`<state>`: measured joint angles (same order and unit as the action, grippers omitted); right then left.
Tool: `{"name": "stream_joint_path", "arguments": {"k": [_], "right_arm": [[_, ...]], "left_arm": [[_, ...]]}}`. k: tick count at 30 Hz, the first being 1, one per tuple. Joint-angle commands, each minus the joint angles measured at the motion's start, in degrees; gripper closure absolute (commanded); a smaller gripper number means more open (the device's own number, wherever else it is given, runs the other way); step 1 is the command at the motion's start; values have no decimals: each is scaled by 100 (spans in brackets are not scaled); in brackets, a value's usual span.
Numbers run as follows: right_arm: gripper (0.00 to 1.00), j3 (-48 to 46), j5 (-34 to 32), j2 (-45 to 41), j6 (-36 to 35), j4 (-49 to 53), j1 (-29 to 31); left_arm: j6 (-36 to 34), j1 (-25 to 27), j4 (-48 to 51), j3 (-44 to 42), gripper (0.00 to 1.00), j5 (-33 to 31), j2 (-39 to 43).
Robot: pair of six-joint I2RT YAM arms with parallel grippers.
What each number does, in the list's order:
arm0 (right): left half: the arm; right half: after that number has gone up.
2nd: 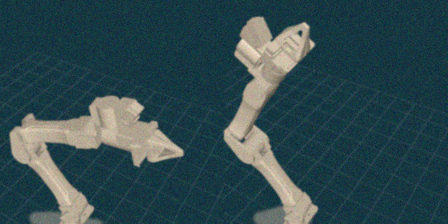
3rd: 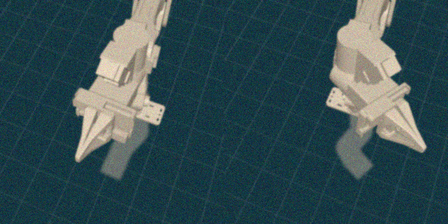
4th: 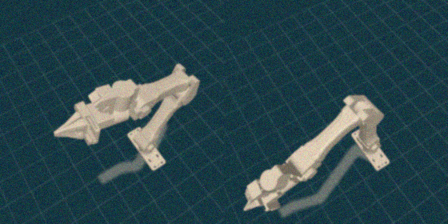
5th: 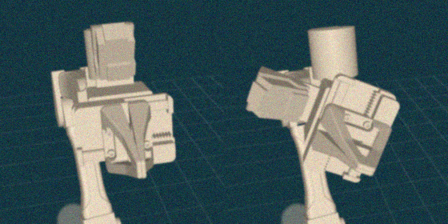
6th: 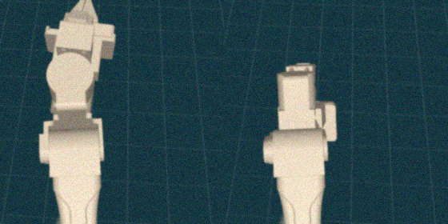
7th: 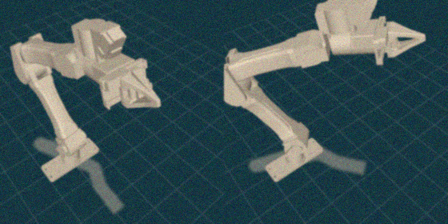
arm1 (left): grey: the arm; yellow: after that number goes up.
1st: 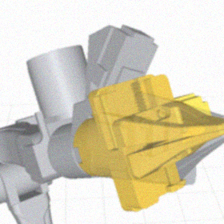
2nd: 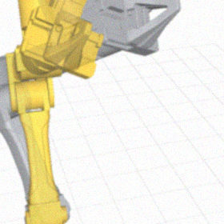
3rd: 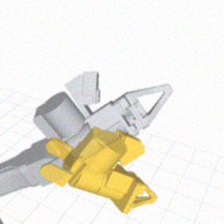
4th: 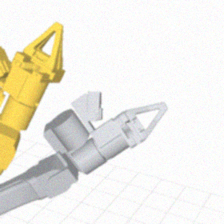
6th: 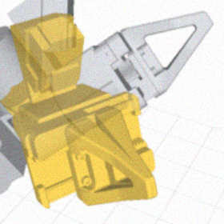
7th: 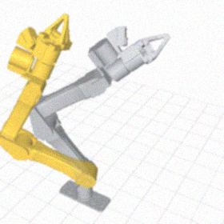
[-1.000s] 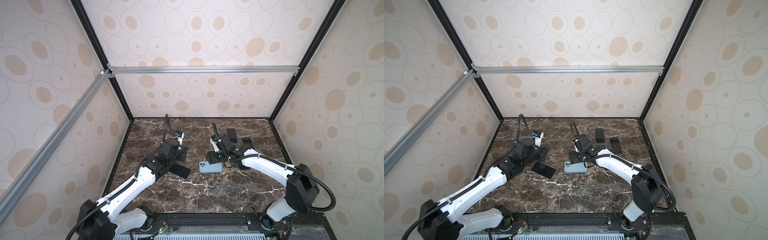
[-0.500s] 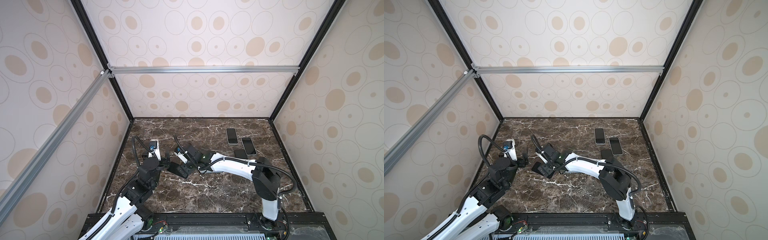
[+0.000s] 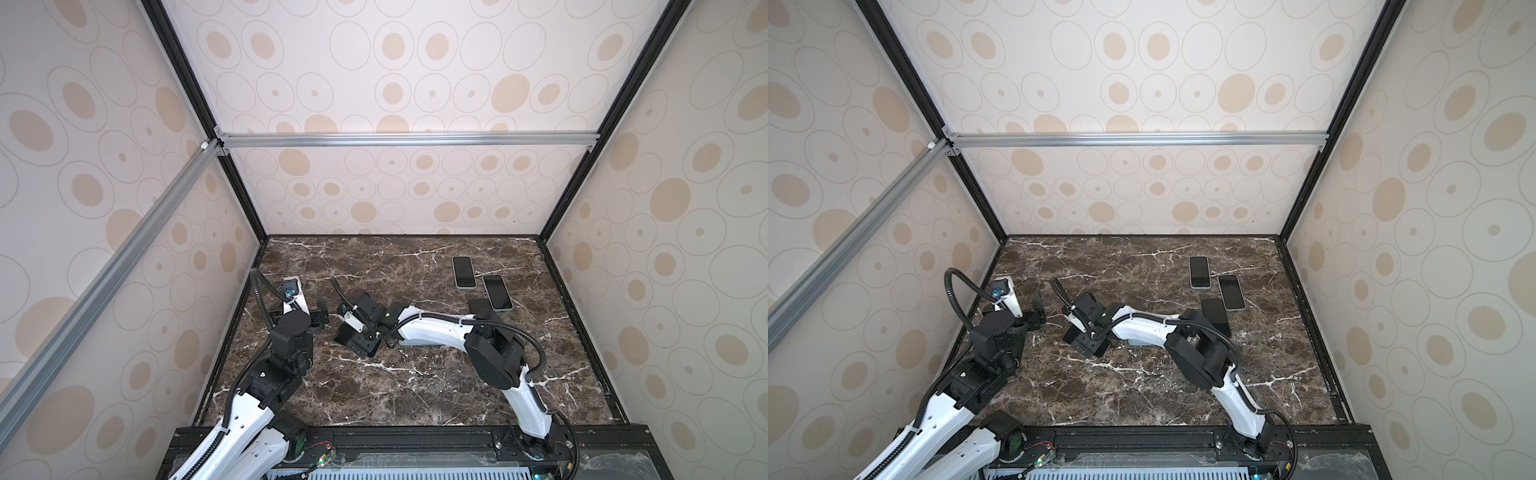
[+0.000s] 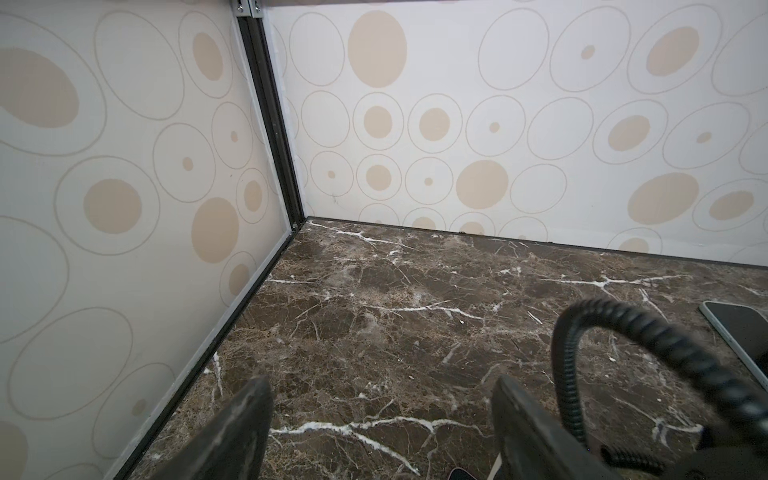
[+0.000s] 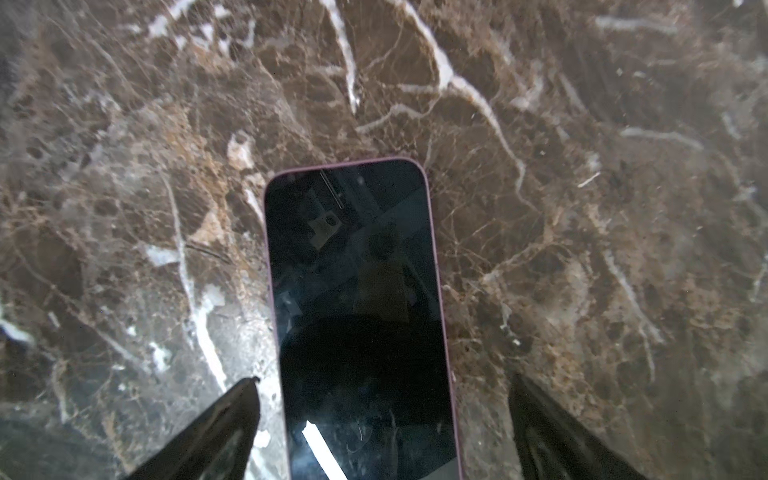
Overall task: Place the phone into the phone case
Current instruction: 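Grasp the pink-framed black phone with the right gripper and lift it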
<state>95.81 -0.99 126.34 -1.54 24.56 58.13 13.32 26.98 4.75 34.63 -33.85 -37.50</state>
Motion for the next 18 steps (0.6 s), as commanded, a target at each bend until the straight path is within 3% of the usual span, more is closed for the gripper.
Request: {"name": "stream_joint_path", "arguments": {"k": [1,8,18], "right_arm": [[5,168,99,168,-13,330,8],[9,312,343,363,57,797,9],[24,756,504,730,104,1340,6]], "left_arm": [[101,-65,-201,-6,17,33,118],[94,-157,-314,-45,18,358,100],[104,-249,-370,-72,19,658,60]]}}
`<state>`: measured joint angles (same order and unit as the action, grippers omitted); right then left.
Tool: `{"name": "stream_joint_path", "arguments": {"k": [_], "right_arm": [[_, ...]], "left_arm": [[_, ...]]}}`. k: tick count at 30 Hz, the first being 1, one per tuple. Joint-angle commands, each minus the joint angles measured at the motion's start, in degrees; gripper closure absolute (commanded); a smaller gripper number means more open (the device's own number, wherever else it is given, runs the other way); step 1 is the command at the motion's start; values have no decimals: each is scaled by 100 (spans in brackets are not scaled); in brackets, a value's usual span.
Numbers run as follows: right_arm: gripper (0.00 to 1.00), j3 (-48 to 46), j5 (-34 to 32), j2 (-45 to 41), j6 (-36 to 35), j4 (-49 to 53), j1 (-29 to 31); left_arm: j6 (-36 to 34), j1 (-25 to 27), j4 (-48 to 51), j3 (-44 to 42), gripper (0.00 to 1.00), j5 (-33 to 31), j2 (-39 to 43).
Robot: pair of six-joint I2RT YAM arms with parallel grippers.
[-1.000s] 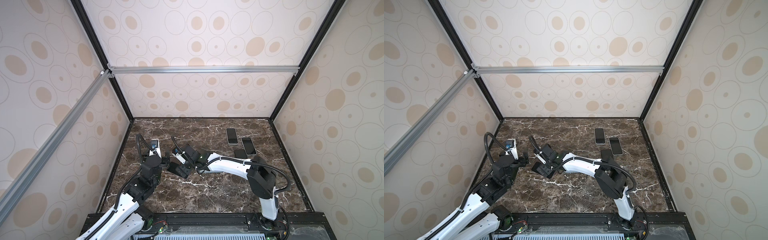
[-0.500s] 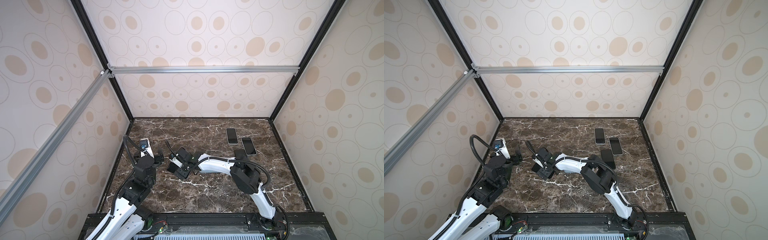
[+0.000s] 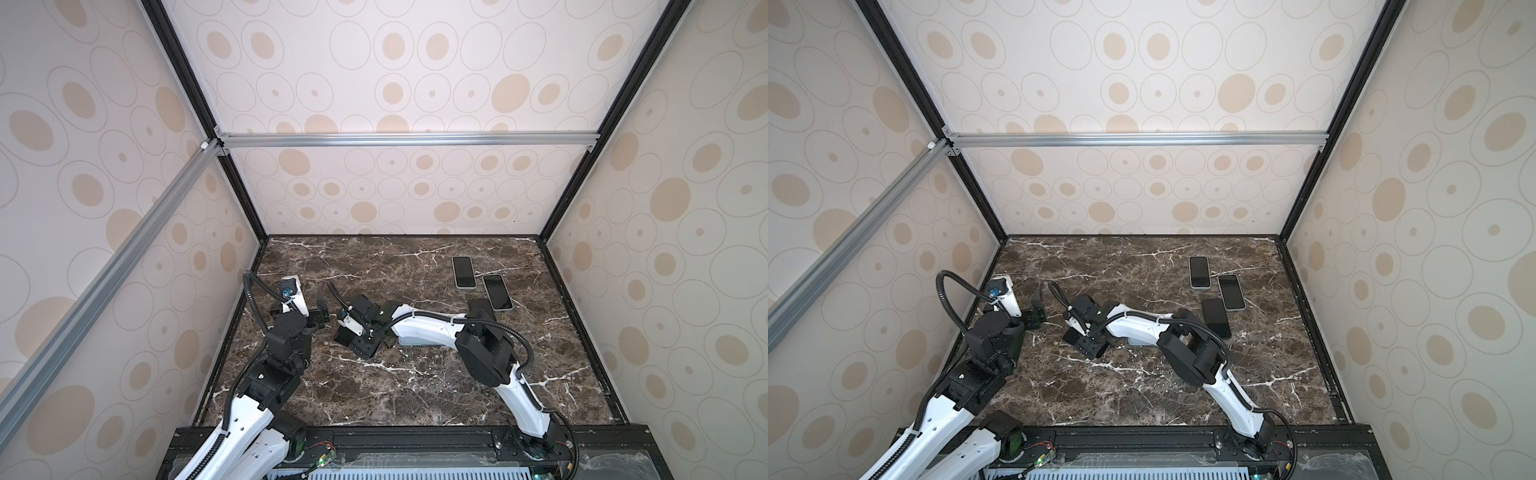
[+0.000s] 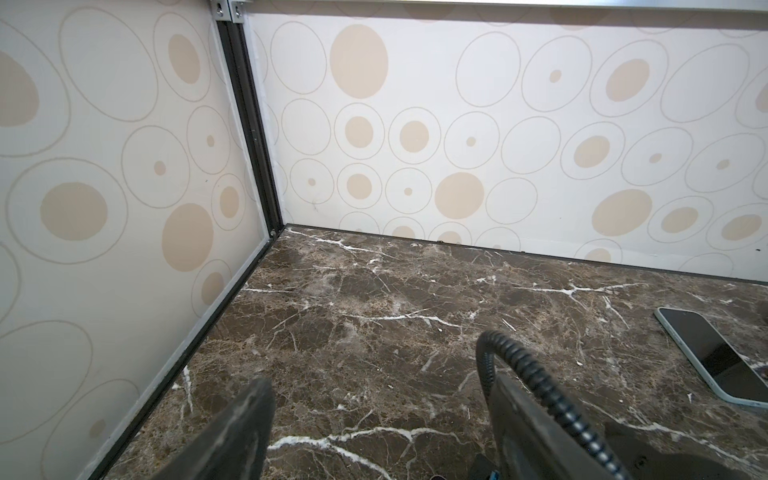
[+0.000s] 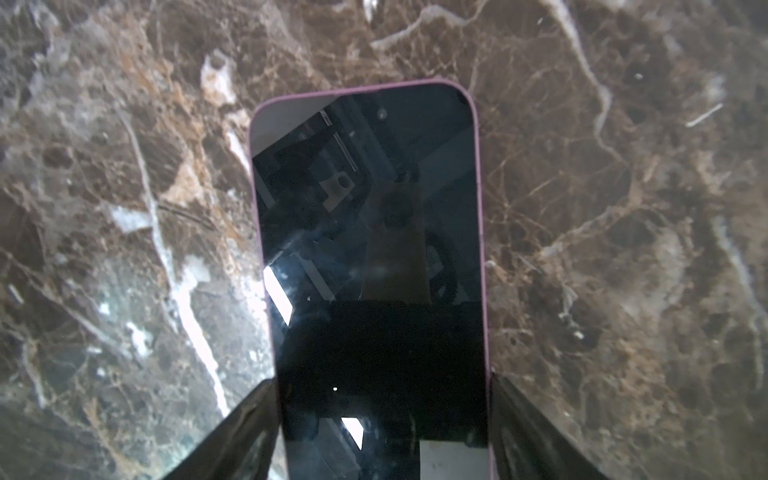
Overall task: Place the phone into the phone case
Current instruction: 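Grasp the pink-framed black phone with the right gripper and lift it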
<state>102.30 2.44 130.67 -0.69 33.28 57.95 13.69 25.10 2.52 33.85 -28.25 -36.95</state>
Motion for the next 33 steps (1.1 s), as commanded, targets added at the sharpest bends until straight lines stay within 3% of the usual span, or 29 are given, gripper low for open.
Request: {"name": "stream_joint_path", "arguments": {"k": [1,11,16,19,33], "right_arm": [[26,192,93,349,40,534,15],[31,608,-481,436,51,1118,17],[20,554,-444,417,69,1156,21],[19,563,-434,484,111,1218,15],[35,444,-607,281,146,1325,21]], "left_arm": [[71,-66,-145,8,19,109,2],[72,-113,-150,8,20,151,-32],[82,-161,-163,12,20,204,-56],[92,-188,-158,1,20,207,-51],[126,-269,-156,5,20,277,-84]]}}
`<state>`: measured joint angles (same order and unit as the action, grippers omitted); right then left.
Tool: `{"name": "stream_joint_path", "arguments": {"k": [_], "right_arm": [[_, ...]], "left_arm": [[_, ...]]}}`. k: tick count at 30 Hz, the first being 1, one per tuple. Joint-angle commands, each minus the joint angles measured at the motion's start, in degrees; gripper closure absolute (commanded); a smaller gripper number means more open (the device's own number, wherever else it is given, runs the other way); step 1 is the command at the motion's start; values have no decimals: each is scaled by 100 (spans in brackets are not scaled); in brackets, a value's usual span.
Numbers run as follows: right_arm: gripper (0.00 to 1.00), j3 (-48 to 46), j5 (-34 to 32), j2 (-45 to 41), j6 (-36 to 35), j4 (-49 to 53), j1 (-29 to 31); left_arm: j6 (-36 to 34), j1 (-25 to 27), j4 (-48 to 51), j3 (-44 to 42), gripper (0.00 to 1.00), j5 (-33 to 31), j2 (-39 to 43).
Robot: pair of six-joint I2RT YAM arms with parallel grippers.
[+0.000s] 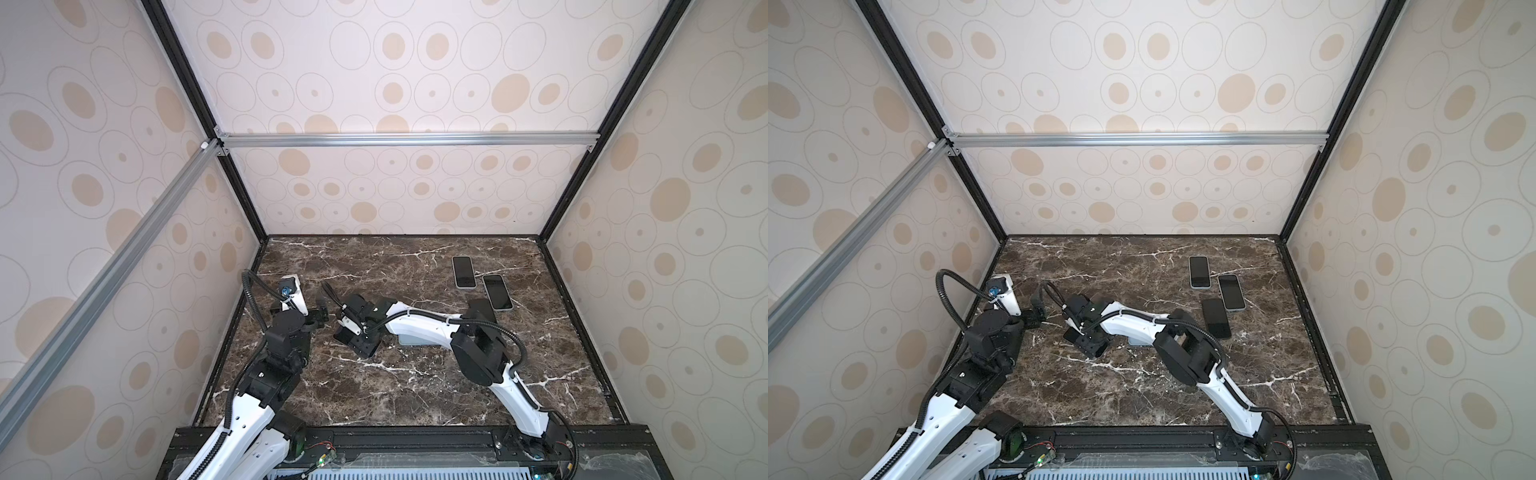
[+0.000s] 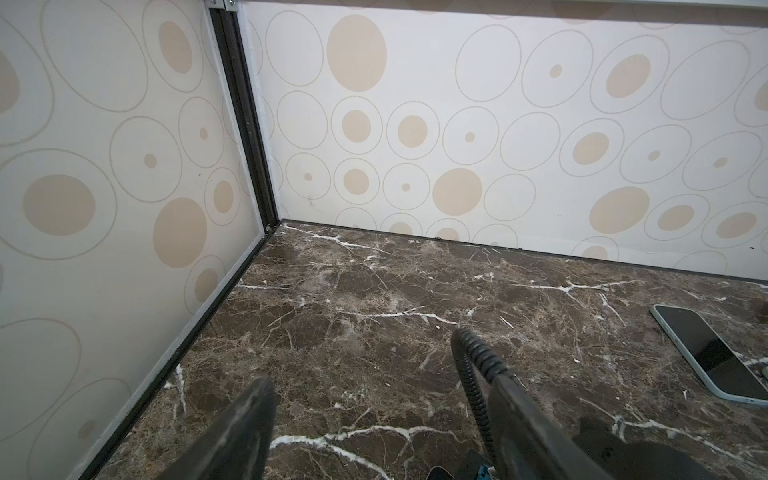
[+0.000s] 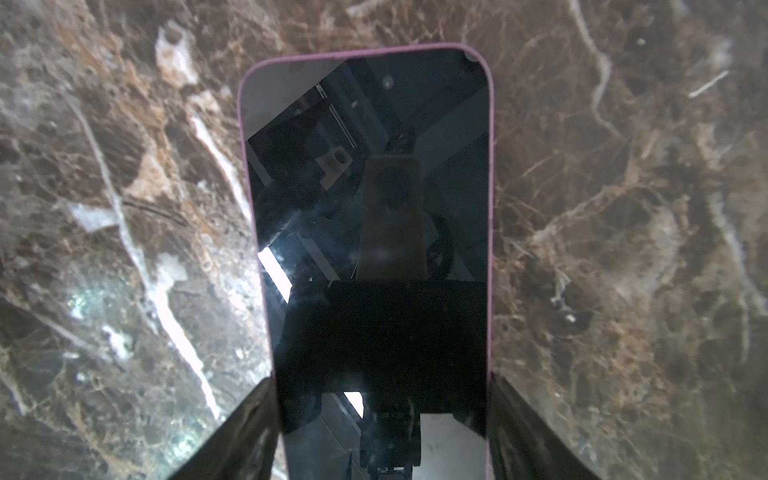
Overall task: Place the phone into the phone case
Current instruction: 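Grasp the pink-framed black phone with the right gripper and lift it, then carry the pink-framed phone with the right gripper toward the left gripper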
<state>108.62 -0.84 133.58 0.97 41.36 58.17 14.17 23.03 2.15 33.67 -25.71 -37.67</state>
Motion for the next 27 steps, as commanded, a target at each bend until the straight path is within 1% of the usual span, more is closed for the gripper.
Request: {"name": "stream_joint_path", "arguments": {"k": [1,8,13,17,20,27], "right_arm": [[36,-301,-253,-120,-21,405,-1],[40,-1589,71,-1145,183,-585,-12],[42,-2440,258,-1704,329,-1144,-15],[43,-3058,409,-2104,385,-1597,-16],[43,-3458,392,-2325,428,-1907,-16],[44,-4090,335,-2724,425,-2480,-14]], "left_arm": [[78,-68,-118,25,20,31,-13],[95,-118,-118,39,20,179,-106],[118,-136,-87,72,20,402,-312],[147,-160,-42,151,20,780,-628],[165,-181,63,255,20,1076,-979],[209,-202,228,433,22,1761,-1591]]}}
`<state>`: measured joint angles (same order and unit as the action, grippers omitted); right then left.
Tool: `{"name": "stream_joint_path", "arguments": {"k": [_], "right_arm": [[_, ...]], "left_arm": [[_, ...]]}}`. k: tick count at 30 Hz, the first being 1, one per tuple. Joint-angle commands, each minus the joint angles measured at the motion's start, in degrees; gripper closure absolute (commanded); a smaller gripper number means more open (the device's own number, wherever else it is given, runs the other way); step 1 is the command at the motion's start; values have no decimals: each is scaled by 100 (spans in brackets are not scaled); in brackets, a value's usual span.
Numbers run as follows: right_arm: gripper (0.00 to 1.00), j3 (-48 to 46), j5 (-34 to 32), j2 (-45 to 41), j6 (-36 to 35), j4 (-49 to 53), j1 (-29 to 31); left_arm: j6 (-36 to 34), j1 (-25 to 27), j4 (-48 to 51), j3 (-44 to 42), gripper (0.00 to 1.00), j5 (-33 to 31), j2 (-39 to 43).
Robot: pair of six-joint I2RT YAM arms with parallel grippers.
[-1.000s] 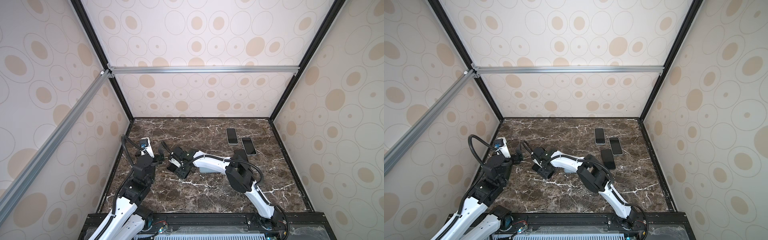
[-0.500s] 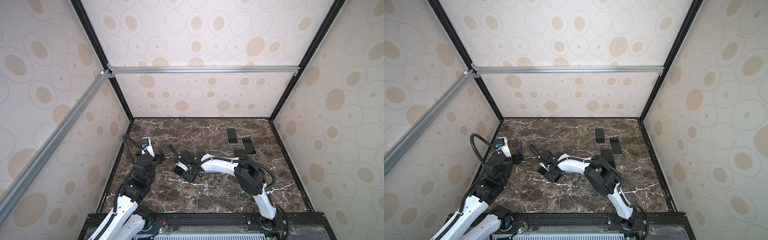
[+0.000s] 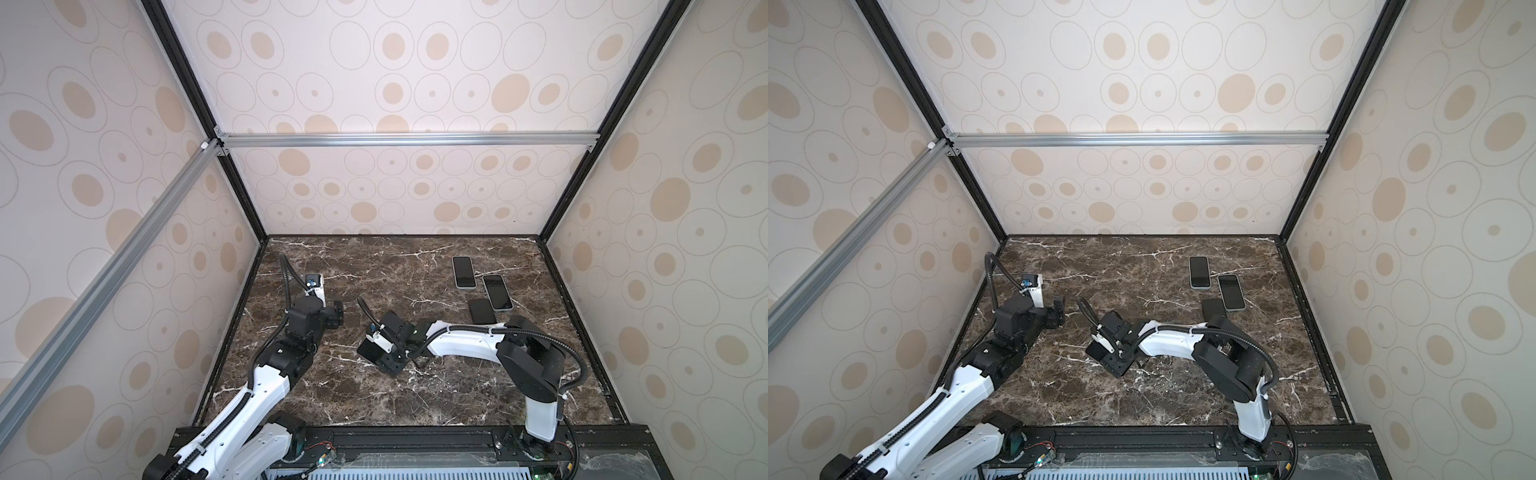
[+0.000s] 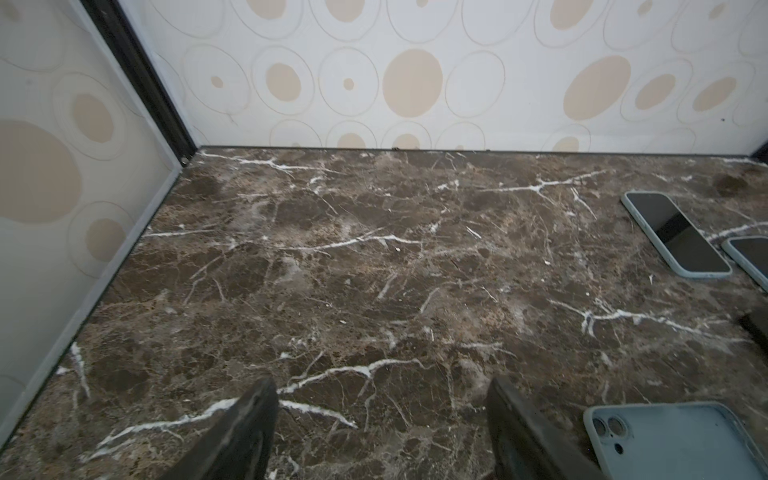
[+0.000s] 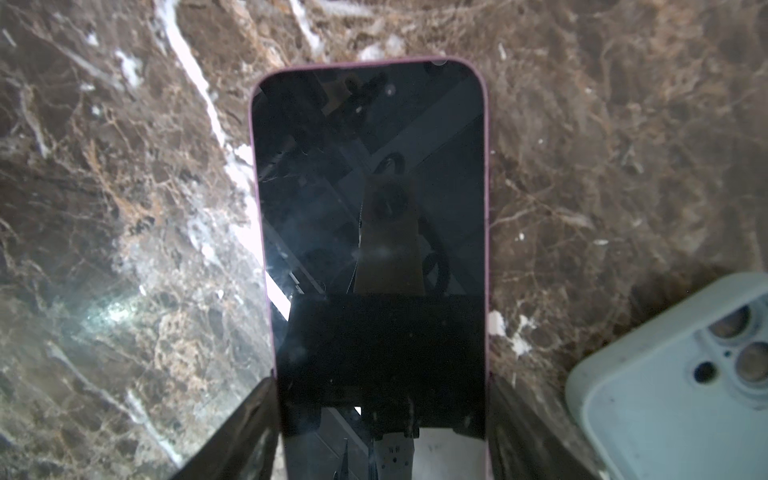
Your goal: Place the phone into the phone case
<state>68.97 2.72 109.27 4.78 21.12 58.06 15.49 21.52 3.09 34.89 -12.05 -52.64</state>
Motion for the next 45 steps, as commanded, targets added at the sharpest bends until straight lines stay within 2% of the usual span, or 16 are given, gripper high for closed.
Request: {"name": "stream_joint_path", "arguments": {"k": [1,14,22,29,31,38,45], "right_arm": [[44,-197,-54,-353,47,-537,-5],[44,-900,-405,-1197,-20,-1253,-3],[44,-1212,-867,-1961,-301,-1272,-27],[44,-1483,-948,-2701,-507,-1152,-146],[44,-1581,-993,-2935,-602,-1172,-141],[44,-1739,-1076,-3451,-842,-1122,-166],[44,-1703,-1172,-3567,-950,-1042,-166]], "left_arm": [[85,-51,114,309,22,499,-137],[207,-79,25,544,21,2292,-796],[325,-104,57,742,21,3537,-1268],[611,-105,-470,680,23,5115,-1413],[676,-108,-550,675,25,5447,-1499],[860,-108,-750,647,34,6035,-1685],[1349,-110,-1490,491,55,6918,-1780]]}}
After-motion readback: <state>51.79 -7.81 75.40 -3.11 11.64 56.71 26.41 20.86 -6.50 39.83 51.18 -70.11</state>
